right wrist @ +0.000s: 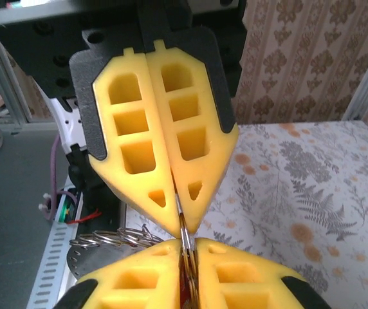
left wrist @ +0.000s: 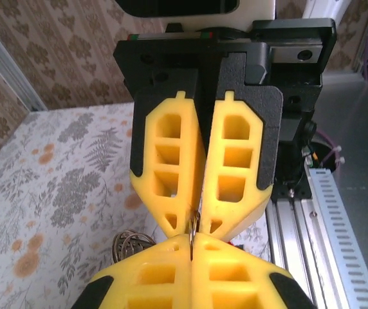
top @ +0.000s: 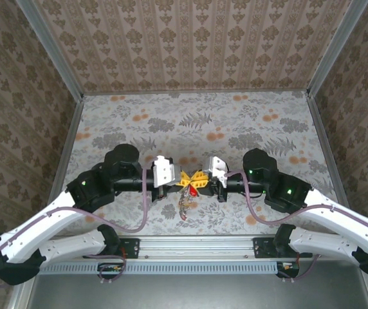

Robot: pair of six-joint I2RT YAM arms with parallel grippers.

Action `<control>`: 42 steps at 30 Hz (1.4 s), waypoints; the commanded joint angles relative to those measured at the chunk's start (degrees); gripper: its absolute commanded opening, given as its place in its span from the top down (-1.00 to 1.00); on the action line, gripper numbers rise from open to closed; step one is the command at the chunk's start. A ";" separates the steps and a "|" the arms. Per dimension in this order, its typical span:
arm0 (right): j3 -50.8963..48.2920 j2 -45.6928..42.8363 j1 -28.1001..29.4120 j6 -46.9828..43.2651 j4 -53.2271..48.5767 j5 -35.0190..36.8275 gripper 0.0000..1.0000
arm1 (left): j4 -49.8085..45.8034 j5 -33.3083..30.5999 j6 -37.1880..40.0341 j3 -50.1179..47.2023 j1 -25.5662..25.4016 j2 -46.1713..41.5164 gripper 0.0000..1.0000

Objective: Put the keys on the keyring

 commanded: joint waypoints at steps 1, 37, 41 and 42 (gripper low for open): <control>-0.48 -1.36 0.27 0.35 4.31 -2.87 0.65 | 10.61 3.80 -4.32 -2.04 0.48 -2.02 1.00; -2.62 -4.65 0.30 1.69 8.52 -0.33 0.89 | 38.78 7.82 -15.89 -14.50 1.56 -6.61 1.00; -0.42 -4.25 0.32 1.18 4.69 1.86 1.00 | 22.74 3.68 -11.01 -7.97 1.29 -5.37 1.00; 0.39 -4.05 0.28 0.76 3.19 3.36 1.00 | 14.96 1.73 -8.52 -4.37 0.94 -4.46 1.00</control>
